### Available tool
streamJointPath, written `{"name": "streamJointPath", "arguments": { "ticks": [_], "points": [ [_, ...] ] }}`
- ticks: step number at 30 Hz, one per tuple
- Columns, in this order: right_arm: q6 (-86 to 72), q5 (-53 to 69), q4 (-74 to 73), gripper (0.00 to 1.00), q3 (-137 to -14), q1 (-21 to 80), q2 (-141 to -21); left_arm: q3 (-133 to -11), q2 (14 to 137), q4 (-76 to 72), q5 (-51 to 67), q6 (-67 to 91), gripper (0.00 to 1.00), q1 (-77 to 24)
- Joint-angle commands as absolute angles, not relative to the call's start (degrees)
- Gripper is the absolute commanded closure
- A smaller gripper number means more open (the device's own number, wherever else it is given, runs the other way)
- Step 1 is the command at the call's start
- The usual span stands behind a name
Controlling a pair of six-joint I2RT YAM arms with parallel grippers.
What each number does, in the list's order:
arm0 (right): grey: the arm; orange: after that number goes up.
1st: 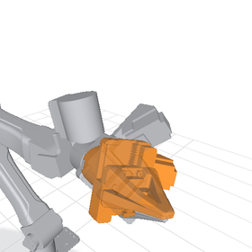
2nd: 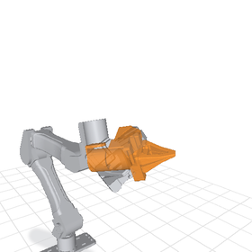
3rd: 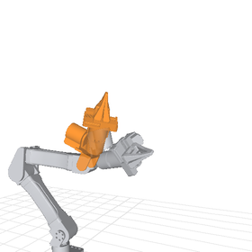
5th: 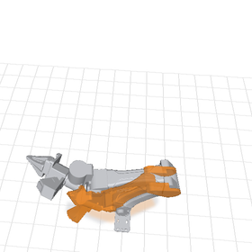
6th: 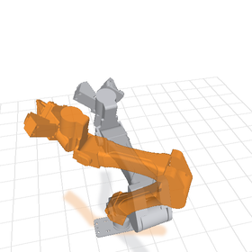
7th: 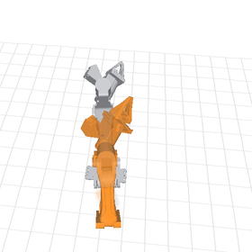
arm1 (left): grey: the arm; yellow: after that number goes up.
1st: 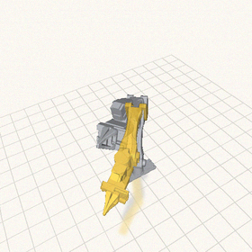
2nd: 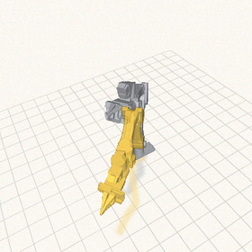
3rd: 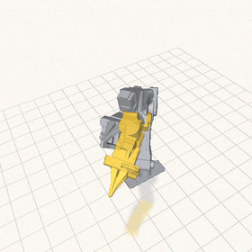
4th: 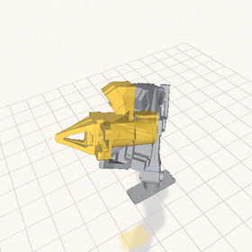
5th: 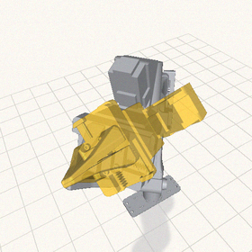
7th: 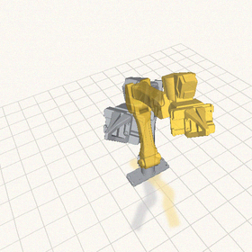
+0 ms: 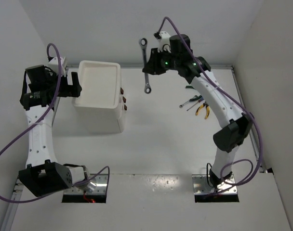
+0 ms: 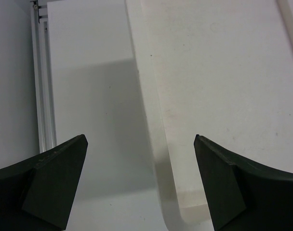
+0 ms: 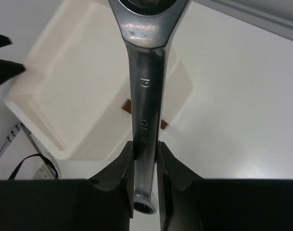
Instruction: Sort the tools into containers
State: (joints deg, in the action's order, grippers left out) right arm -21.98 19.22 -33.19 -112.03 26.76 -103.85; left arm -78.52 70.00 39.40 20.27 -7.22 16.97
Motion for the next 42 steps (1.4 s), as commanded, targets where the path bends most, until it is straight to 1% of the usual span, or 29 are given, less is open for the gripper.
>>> {"name": "streamJointPath", "arguments": {
  "ticks": [1,5,11,19,27,35,42],
  "points": [
    [-21.2,20.6,-28.7,1.00,-122.5,30.3,-109.0,-79.7,68.8,39.0,20.1,-6.4,0.01,16.2],
    [-21.2,21.1,-27.4,1.00,-131.2,33.7,-115.5,-79.7,69.3,39.0,20.1,-5.8,0.01,16.2],
    [-21.2,22.3,-19.6,1.00,-134.5,37.9,-119.3,-79.0,69.3,39.0,19.6,-5.3,0.01,16.2],
    [-24.9,22.9,-12.4,1.00,-138.8,39.6,-122.3,-75.7,68.8,39.0,19.6,-5.3,0.01,16.2],
    [-28.4,22.3,-10.7,1.00,-138.1,43.2,-124.7,-74.6,67.8,39.0,19.1,-5.8,0.01,16.2],
    [-28.4,22.3,-10.2,1.00,-135.3,43.2,-128.3,-74.0,65.0,37.3,19.1,-4.2,0.01,16.2],
    [-28.4,21.3,-10.7,1.00,-134.0,43.2,-130.4,-75.8,65.0,37.3,19.7,-3.0,0.01,16.2]
  ]
}}
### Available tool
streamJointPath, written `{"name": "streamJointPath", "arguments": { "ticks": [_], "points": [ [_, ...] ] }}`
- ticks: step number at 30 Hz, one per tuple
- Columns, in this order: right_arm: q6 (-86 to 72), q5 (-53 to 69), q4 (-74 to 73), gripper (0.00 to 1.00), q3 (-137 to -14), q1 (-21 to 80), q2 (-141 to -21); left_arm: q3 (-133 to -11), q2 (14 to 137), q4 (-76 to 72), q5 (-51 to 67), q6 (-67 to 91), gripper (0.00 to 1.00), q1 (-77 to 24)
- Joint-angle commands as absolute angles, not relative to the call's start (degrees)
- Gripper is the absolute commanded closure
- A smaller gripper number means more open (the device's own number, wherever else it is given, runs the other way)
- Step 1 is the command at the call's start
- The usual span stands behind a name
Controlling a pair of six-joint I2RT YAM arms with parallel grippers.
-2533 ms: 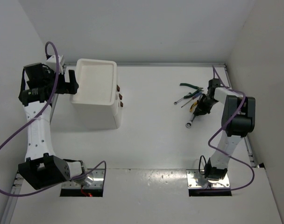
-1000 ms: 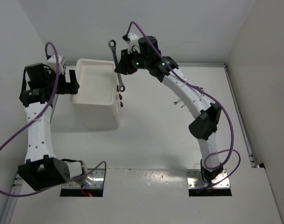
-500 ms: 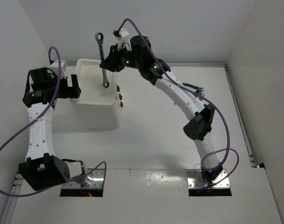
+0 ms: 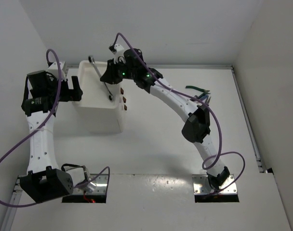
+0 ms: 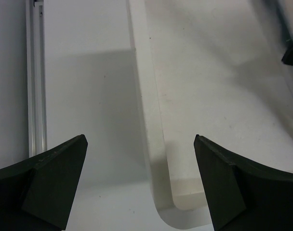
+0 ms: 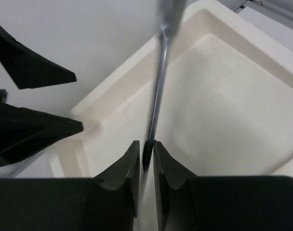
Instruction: Sort the tools into containers
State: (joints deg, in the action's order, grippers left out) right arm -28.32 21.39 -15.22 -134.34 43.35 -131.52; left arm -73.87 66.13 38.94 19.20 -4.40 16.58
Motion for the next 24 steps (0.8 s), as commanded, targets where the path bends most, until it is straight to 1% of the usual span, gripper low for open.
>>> {"name": "streamJointPath", "arguments": {
  "ticks": [1,8,17,18,19,20,21,24],
  "points": [
    [-28.4,21.3,-10.7,1.00,-133.9,43.2,-131.0,-75.8,65.0,37.3,19.7,-2.5,0.01,16.2],
    [-31.2,21.9,-10.7,1.00,-129.8,43.2,-131.7,-75.8,65.6,36.7,19.7,-2.5,0.01,16.2],
    [-35.9,23.7,-8.9,1.00,-127.5,44.4,-133.2,-75.8,65.6,36.7,19.7,-2.5,0.01,16.2],
    [-35.9,23.7,-8.9,0.89,-127.5,44.4,-133.2,-75.8,65.6,36.7,19.7,-2.5,0.01,16.2],
    [-35.9,24.4,-8.9,0.80,-126.9,44.4,-133.2,-75.8,65.6,36.7,19.7,-2.5,0.01,16.2],
    [-36.5,24.4,-8.9,0.74,-126.9,45.0,-132.5,-75.8,65.6,36.7,19.7,-2.5,0.01,16.2],
    [-36.5,25.0,-8.9,0.72,-126.4,45.0,-132.5,-75.8,65.6,36.7,19.2,-2.5,0.01,16.2],
    [-36.5,24.4,-9.5,0.72,-125.9,45.7,-131.8,-75.8,65.6,36.7,19.2,-2.5,0.01,16.2]
  ]
}}
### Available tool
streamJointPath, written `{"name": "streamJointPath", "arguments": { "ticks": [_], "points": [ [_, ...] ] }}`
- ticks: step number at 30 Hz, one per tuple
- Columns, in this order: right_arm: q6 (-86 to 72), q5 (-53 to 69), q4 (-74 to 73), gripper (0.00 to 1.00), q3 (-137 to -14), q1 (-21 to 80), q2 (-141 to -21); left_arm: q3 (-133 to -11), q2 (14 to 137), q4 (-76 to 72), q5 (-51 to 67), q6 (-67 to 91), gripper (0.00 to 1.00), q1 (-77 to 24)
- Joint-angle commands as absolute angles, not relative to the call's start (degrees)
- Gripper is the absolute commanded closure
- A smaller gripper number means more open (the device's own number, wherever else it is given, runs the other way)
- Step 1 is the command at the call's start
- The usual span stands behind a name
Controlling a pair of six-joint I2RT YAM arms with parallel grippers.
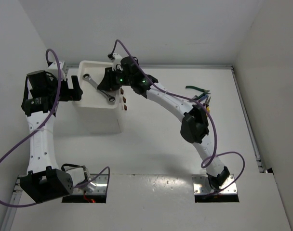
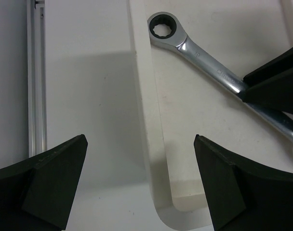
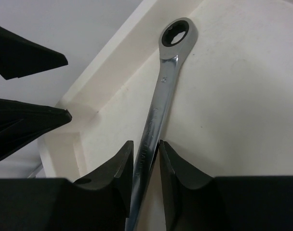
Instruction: Sort the tools into containers
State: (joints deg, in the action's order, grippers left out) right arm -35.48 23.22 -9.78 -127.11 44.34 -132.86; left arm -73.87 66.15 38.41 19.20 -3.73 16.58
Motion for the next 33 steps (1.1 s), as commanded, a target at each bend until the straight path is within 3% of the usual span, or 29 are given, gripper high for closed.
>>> {"name": "streamJointPath", "arguments": {
  "ticks": [1,9,10,11,14,21,26,30,33],
  "points": [
    [-36.0,24.4,-9.5,0.72,-125.9,45.7,-131.8,-75.8,65.6,36.2,19.2,-2.5,0.01,16.2],
    [-32.5,20.7,-11.4,0.74,-126.4,49.8,-131.8,-75.8,65.6,36.2,19.7,-1.9,0.01,16.2],
    [-32.5,19.7,-12.0,0.72,-126.4,49.8,-132.4,-75.8,65.6,36.2,19.2,-1.9,0.01,16.2],
    [-31.6,17.7,-12.0,0.56,-126.9,49.8,-132.4,-75.8,65.6,36.2,19.2,-1.9,0.01,16.2],
    [-29.5,13.4,-13.5,0.32,-126.9,49.8,-131.6,-75.8,66.7,36.2,18.6,-2.5,0.01,16.2],
    [-25.1,7.1,-14.7,0.30,-125.7,47.1,-124.4,-80.2,73.4,36.7,14.4,-2.5,0.01,13.6],
    [-22.9,5.4,-17.0,0.30,-123.8,41.2,-117.6,-83.8,78.0,38.7,12.2,-4.2,0.22,10.3],
    [-21.7,6.3,-18.4,0.30,-119.1,34.6,-110.4,-84.9,80.4,40.5,10.2,-5.5,0.55,7.1],
    [-21.7,10.1,-19.5,0.31,-113.6,27.9,-106.7,-84.9,81.0,41.0,9.7,-5.0,0.72,5.8]
  ]
}}
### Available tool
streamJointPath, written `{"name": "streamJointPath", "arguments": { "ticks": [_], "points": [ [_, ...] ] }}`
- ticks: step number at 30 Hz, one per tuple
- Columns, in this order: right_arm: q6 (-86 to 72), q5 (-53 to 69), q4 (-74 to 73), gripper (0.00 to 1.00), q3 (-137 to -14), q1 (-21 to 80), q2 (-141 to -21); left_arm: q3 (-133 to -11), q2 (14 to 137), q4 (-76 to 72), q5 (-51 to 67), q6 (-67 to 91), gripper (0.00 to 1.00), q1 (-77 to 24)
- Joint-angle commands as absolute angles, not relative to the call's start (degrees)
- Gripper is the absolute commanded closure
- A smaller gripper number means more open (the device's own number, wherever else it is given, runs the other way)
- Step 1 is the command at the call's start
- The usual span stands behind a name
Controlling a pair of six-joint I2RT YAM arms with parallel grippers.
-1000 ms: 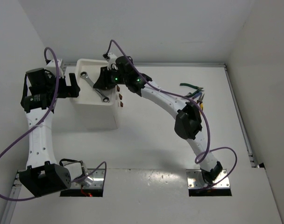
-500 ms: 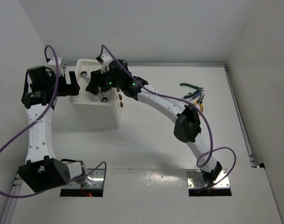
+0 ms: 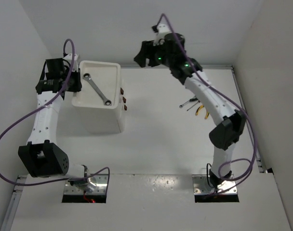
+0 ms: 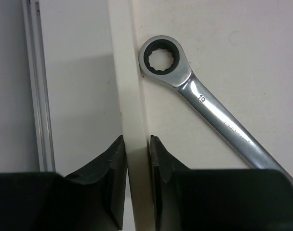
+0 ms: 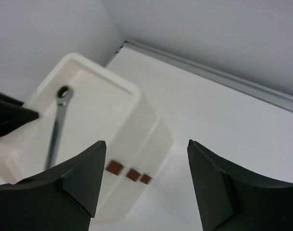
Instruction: Sort the tools into containers
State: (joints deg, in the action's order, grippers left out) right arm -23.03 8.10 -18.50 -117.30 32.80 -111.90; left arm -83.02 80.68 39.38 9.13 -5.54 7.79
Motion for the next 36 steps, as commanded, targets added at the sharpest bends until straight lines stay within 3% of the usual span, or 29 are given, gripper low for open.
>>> {"name": "streamJointPath", "arguments": {
  "ticks": [1,2,3,4,9,11,14,23,31,34,35,36],
  "points": [
    [-21.7,13.0,-19.5,0.31,-111.8,26.1,-104.4,-84.1,81.0,41.0,9.7,-5.0,0.76,5.8],
    [-21.7,14.5,-20.2,0.31,-110.0,22.7,-103.4,-84.1,81.0,41.0,9.7,-5.0,0.81,5.3],
    [-21.7,16.4,-21.0,0.31,-106.4,21.0,-102.4,-83.3,81.0,41.0,9.0,-3.7,0.95,5.3],
    [-21.7,20.1,-21.6,0.32,-104.8,19.5,-101.6,-82.5,81.0,41.0,9.0,-3.2,1.00,5.3],
    [-21.0,30.0,-20.8,0.32,-89.7,12.7,-94.7,-80.4,81.0,39.0,9.5,0.1,1.00,3.3],
    [-21.0,32.9,-19.5,0.24,-83.2,12.2,-92.9,-79.9,80.5,36.9,8.7,4.1,1.00,2.1],
    [-21.5,36.7,-19.0,0.23,-77.7,10.7,-91.8,-79.9,81.0,34.6,7.0,8.3,1.00,-0.4],
    [-22.1,38.8,-19.0,0.24,-73.1,8.3,-92.4,-84.5,86.9,34.0,-1.2,14.1,1.00,-8.5],
    [-21.5,40.6,-17.8,0.24,-71.4,7.2,-93.9,-87.4,91.1,34.0,1.5,14.2,1.00,-8.6],
    [-23.2,46.2,-16.8,0.24,-70.8,7.2,-96.9,-87.4,91.1,34.0,3.7,13.1,0.76,-8.1],
    [-24.2,48.1,-15.3,0.24,-70.8,7.2,-99.9,-87.4,91.1,34.0,4.4,13.1,0.60,-8.1],
    [-25.4,50.4,-14.2,0.24,-70.1,7.2,-101.7,-87.4,91.1,34.0,5.3,13.1,0.50,-7.4]
  ]
}}
